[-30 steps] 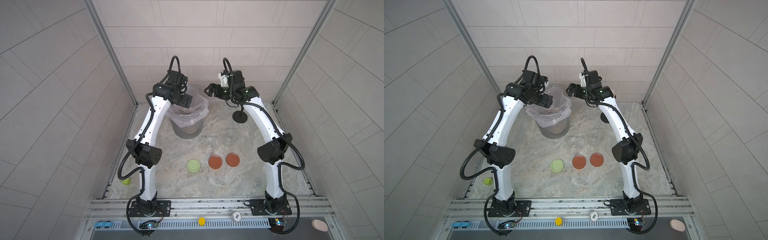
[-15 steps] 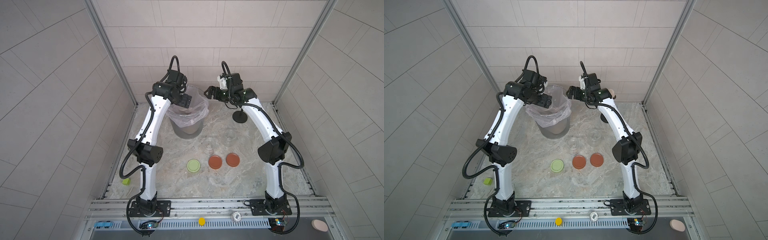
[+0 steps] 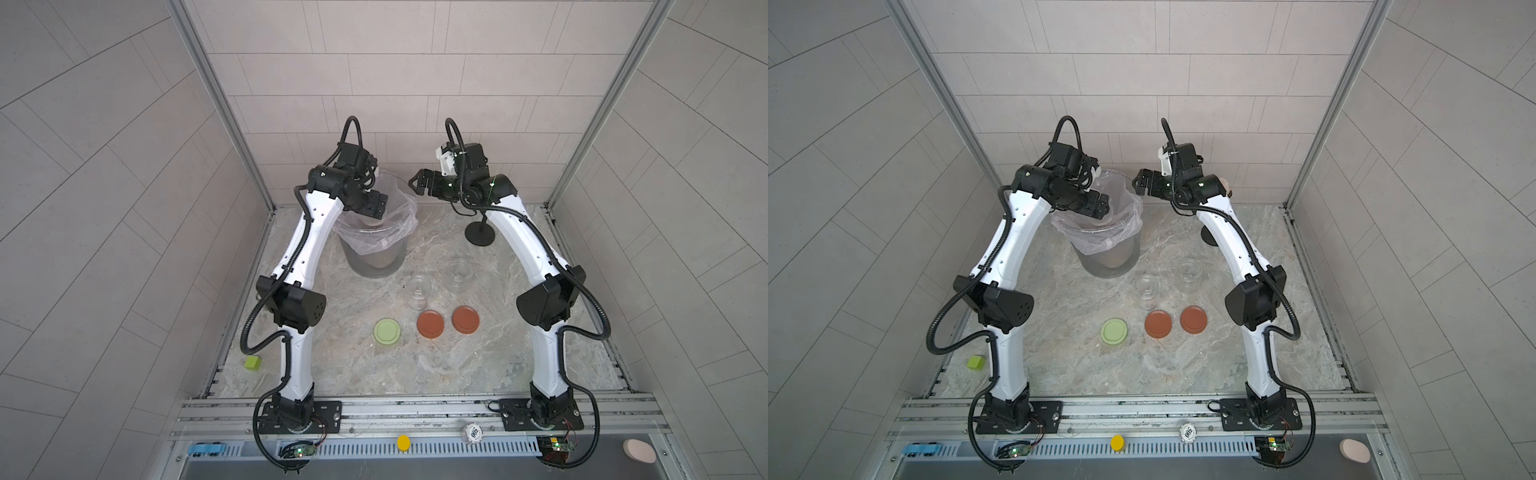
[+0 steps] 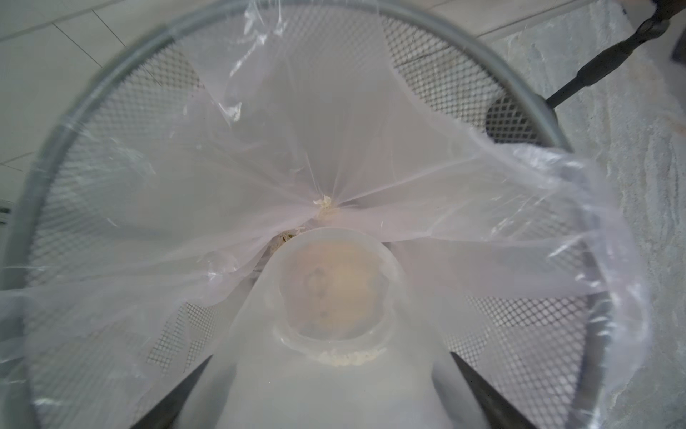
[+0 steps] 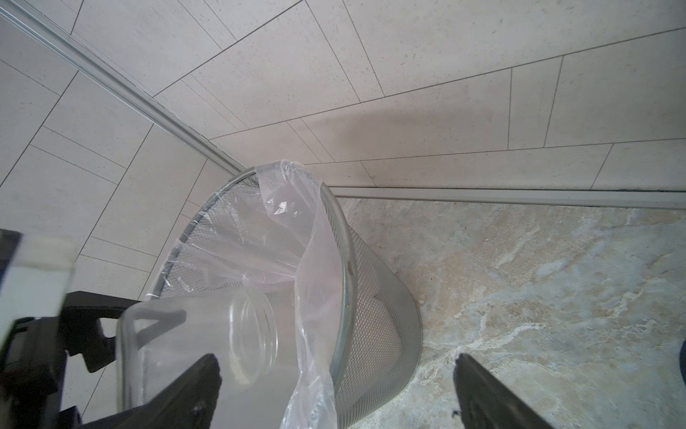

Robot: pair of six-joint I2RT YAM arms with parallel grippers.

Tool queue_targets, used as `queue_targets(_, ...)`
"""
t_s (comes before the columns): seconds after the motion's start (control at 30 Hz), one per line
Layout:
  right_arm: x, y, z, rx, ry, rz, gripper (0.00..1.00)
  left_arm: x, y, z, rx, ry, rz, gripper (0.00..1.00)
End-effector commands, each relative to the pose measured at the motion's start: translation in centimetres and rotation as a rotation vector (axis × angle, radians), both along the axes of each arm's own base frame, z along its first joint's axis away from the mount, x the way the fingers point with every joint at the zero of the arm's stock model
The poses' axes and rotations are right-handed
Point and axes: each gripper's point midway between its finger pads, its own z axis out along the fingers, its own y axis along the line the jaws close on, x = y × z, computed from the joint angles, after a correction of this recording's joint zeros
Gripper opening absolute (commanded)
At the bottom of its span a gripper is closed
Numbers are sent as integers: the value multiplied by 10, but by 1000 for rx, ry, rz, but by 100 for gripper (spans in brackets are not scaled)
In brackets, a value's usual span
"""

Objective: Empty moldy rice from jars
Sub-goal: Pour the moldy rice from the jar into the trash bin, then place the jar at the center of the board.

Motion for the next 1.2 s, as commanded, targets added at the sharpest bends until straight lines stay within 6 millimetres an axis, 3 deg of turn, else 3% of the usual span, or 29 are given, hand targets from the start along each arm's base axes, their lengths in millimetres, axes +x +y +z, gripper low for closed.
queue_targets(0.0,-13,-4,34,4,-71,7,99,1,-13,46,-187,-107,-34,0)
queue_targets(0.13,-20,-5,41,2,-81,21,100,11,-18,106,-387,-296,-15,0)
queue_targets(0.23,-26,-8,47,3,-93,23,100,10,-14,131,-427,-376,17,0)
queue_targets(0.43,-36,-10,59,39,-94,33,99,-6,-2,127,-390,-363,51,0)
queue_targets(0.67,-62,-3,87,165,-83,81,100,-38,4,148,-526,-445,27,2)
queue_targets(0.87,-82,-1,102,305,-105,105,100,-50,5,164,-679,-484,54,2)
queue_targets(1.0,-88,-1,101,322,-102,108,100,-44,11,158,-634,-483,82,2)
queue_targets(1.17,-88,0,91,312,-89,113,99,-33,18,131,-445,-374,86,0)
